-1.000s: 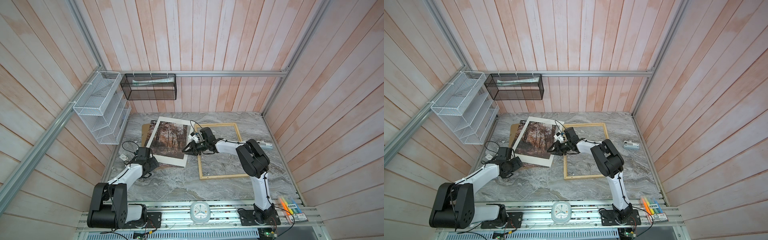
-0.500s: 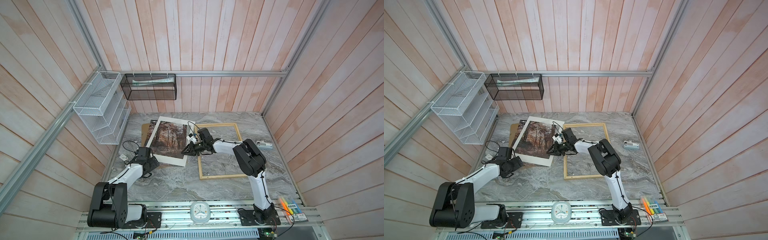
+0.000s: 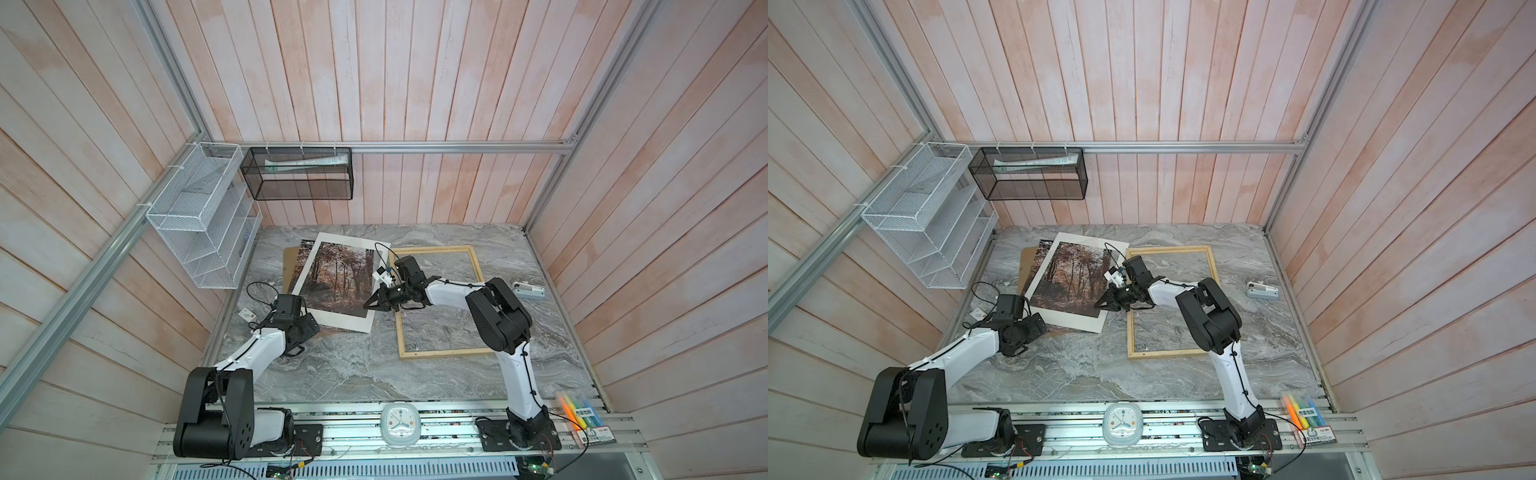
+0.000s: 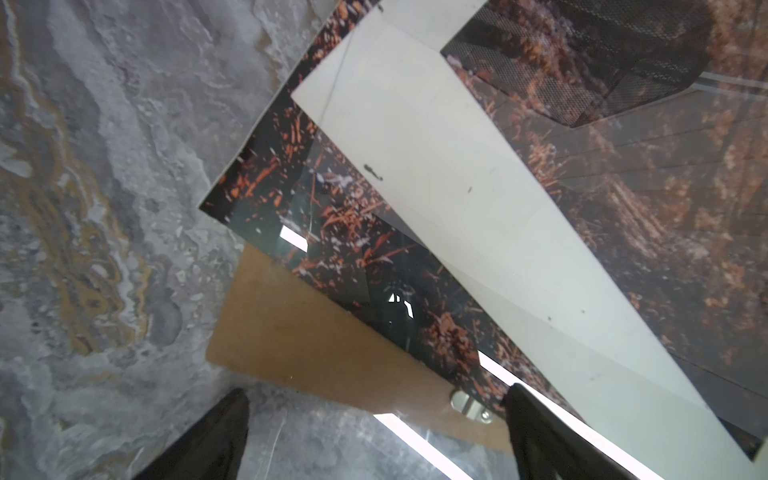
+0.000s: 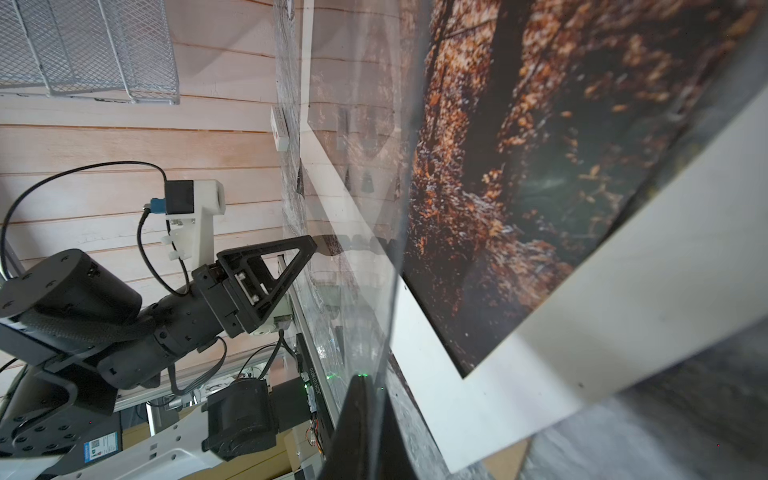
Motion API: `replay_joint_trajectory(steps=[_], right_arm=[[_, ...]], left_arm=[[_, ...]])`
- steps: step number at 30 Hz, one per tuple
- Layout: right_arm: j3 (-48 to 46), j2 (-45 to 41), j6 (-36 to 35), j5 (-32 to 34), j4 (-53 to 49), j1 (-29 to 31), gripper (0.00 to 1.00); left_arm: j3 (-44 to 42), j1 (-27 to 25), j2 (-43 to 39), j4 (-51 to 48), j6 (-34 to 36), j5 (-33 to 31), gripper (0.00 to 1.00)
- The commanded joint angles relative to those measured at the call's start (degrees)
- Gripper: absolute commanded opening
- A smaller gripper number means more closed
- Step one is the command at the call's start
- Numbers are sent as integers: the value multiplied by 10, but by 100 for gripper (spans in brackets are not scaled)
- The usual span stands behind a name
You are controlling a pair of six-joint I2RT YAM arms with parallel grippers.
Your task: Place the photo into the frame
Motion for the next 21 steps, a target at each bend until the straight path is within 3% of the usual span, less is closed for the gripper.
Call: replay_joint_trajectory(steps=[1, 11, 16, 21], right_arm=[[21, -6, -29, -7, -11, 5, 0], [-11, -84, -65, -45, 0, -13, 0], [-80, -143, -46, -74, 60, -38, 0], [-155, -214, -70, -117, 71, -77, 0]], left_arm=[[6, -4, -17, -48, -14, 21, 97], [113, -3, -61, -108, -10, -27, 98], [178, -3, -38, -109, 18, -23, 98], [215, -4, -5, -87, 41, 8, 99]])
